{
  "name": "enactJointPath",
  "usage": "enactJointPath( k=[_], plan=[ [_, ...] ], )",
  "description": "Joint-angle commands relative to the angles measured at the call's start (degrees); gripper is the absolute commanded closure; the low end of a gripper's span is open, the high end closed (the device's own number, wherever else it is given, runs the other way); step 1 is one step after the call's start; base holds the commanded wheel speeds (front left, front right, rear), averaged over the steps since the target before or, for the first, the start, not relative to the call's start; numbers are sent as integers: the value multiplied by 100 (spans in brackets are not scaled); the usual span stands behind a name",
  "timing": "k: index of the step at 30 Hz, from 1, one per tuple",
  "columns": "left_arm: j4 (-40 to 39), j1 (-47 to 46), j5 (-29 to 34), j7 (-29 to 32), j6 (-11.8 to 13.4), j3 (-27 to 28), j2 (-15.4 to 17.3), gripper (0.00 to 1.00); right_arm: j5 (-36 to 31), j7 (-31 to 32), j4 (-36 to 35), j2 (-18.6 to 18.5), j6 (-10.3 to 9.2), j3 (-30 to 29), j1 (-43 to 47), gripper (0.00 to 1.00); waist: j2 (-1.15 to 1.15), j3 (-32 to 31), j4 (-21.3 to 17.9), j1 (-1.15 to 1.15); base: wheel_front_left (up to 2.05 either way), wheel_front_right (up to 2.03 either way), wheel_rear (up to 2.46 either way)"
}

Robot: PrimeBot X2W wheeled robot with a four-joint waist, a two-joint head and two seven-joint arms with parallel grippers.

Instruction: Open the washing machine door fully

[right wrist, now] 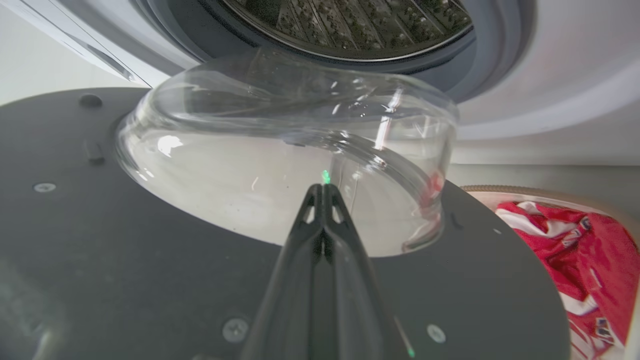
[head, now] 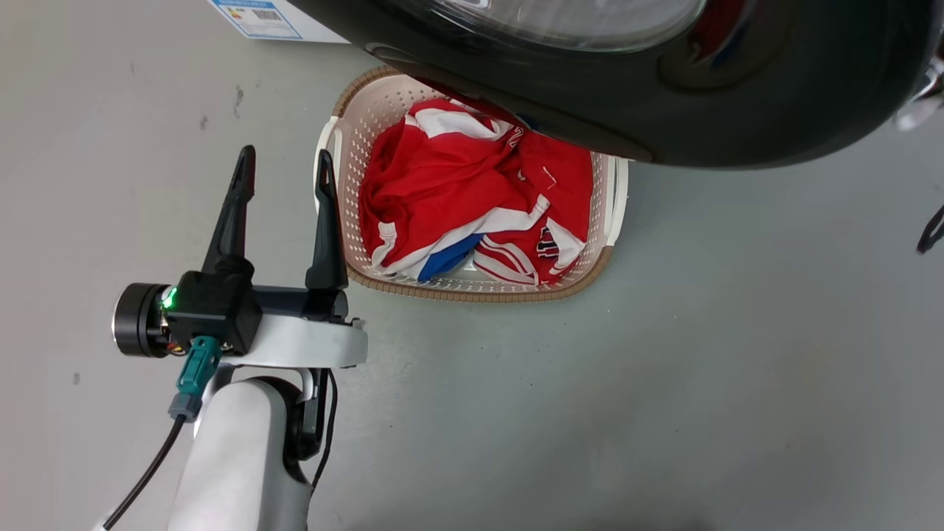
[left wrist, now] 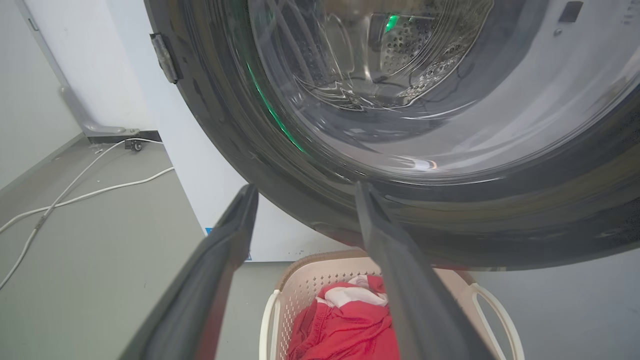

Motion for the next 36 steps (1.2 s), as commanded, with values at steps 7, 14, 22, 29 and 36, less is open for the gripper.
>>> enactJointPath(
  k=[7, 14, 22, 29, 36],
  plan=[
    [40, 192, 53, -16, -39, 62, -4, 0, 206, 249, -839, 94, 15, 120, 899, 100, 0, -214, -38, 0, 0, 0, 0],
    [77, 269, 50, -16, -51, 74, -4, 0, 307, 329, -1336, 186, 15, 245, 1523, 100, 0, -456, -36, 0, 0, 0, 0],
    [159, 485, 82, -16, -42, 115, -3, 0, 225, 404, -1785, 336, 15, 603, 2225, 100, 0, -853, -72, 0, 0, 0, 0],
    [178, 665, 41, -16, -10, 122, -4, 0, 254, 391, -2026, 516, 15, 834, 2804, 100, 0, -1159, -34, 0, 0, 0, 0],
    [192, 818, 29, -16, 1, 109, -4, 0, 161, 385, -2286, 702, 15, 1133, 3254, 100, 0, -1368, 4, 0, 0, 0, 0]
  ],
)
